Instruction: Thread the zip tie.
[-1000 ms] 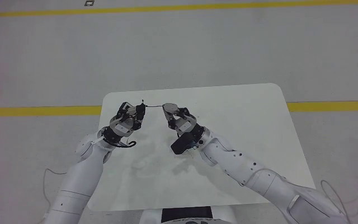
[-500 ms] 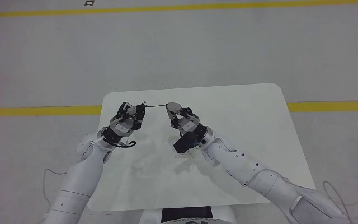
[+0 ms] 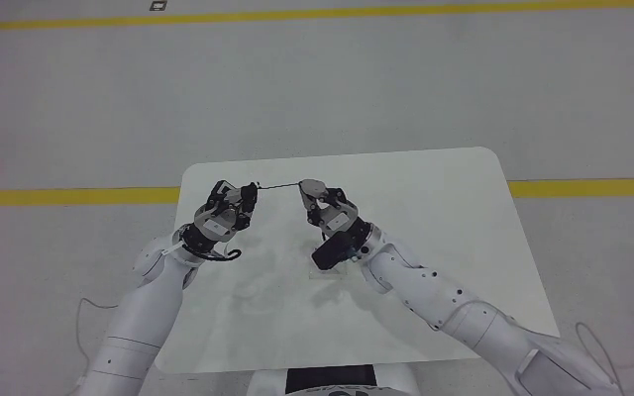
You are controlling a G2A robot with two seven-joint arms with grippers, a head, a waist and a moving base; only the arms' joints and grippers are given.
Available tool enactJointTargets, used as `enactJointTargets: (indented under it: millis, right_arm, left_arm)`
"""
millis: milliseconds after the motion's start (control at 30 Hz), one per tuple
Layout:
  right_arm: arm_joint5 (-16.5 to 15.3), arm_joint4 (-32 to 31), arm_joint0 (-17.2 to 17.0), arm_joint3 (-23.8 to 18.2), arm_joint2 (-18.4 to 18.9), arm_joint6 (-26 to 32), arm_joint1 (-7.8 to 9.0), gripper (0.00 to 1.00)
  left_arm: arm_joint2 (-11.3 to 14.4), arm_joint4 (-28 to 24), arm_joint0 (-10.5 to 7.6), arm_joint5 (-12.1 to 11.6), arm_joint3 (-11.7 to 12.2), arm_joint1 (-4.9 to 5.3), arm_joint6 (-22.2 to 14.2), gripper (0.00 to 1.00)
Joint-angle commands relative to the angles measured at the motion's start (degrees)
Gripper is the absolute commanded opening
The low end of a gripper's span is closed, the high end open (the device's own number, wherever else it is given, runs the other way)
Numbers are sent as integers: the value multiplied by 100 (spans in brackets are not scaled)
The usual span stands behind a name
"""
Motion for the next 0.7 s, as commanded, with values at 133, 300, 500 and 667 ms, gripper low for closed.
enactJointTargets:
  millis: [133,300,500,667]
  right_arm:
    - [0,0,-83,-11,114,-43,14,0]
    - [0,0,-125,-16,179,-58,29,0]
    - [0,0,-159,-33,227,-62,49,0]
    - [0,0,-180,-37,249,-63,60,0]
  left_arm:
    - [0,0,0,0,0,0,0,0]
    - [0,0,0,0,0,0,0,0]
    - [0,0,0,0,0,0,0,0]
    - [0,0,0,0,0,0,0,0]
